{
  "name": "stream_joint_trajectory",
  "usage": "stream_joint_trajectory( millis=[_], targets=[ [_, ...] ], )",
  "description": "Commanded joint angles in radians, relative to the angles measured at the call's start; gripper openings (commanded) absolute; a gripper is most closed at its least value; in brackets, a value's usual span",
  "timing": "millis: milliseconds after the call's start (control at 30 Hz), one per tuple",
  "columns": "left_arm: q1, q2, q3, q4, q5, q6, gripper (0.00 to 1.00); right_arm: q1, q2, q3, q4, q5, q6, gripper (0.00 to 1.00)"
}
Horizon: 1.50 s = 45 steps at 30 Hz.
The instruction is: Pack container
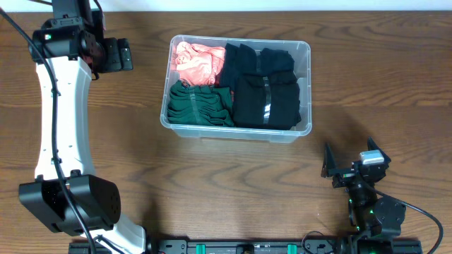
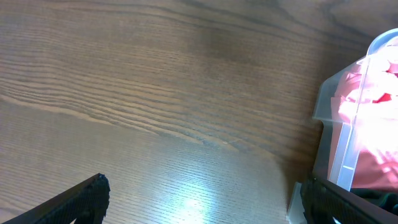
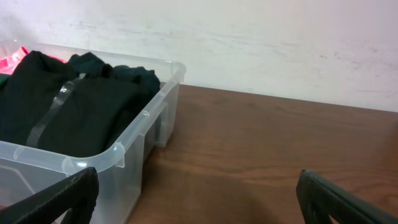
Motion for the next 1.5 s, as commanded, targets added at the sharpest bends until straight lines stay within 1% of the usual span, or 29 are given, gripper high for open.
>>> stream_joint_trajectory(
  millis=[0, 167, 267, 400, 500, 600, 700, 833, 900, 1167, 1467],
  targets=[
    [0.003, 0.006, -0.006, -0.003, -0.005, -0.005, 0.98, 0.004, -0.009, -0.003, -0.001, 0.005, 0.005, 0.99],
    [0.003, 0.006, -0.006, -0.006, -0.008, -0.002, 0.98, 0.004, -0.009, -0.003, -0.001, 0.005, 0.005, 0.99],
    [0.006, -0.006, -0.006, -0.042, 0.003, -0.014, 0.98, 0.004, -0.009, -0.003, -0.001, 0.005, 0.005, 0.99],
    [-0.008, -0.055, -0.006, -0.034, 0.082, -0.031, 0.98, 0.004, -0.009, -0.003, -0.001, 0.005, 0.005, 0.99],
    [-0.027, -0.117, -0.028, 0.034, 0.124, -0.027, 0.98, 0.004, -0.009, -0.003, -0.001, 0.005, 0.005, 0.99],
    [-0.057, -0.204, -0.102, 0.157, 0.124, -0.027, 0.98, 0.004, -0.009, -0.003, -0.001, 0.005, 0.005, 0.99],
    [-0.08, -0.315, -0.231, 0.306, 0.124, -0.027, 0.98, 0.004, -0.009, -0.003, -0.001, 0.005, 0.005, 0.99],
    [-0.095, -0.485, -0.457, 0.512, 0.139, -0.027, 0.98, 0.004, -0.009, -0.003, -0.001, 0.006, 0.005, 0.99],
    [-0.094, -0.564, -0.561, 0.584, 0.162, -0.028, 0.98, 0.004, -0.009, -0.003, -0.001, 0.005, 0.005, 0.99],
    [-0.095, -0.853, -0.919, 0.79, 0.232, -0.031, 0.98, 0.004, -0.009, -0.003, -0.001, 0.005, 0.005, 0.99],
    [-0.097, -1.192, -1.337, 1.067, 0.233, -0.031, 0.98, 0.004, -0.009, -0.003, -0.001, 0.005, 0.005, 0.99]
  ],
)
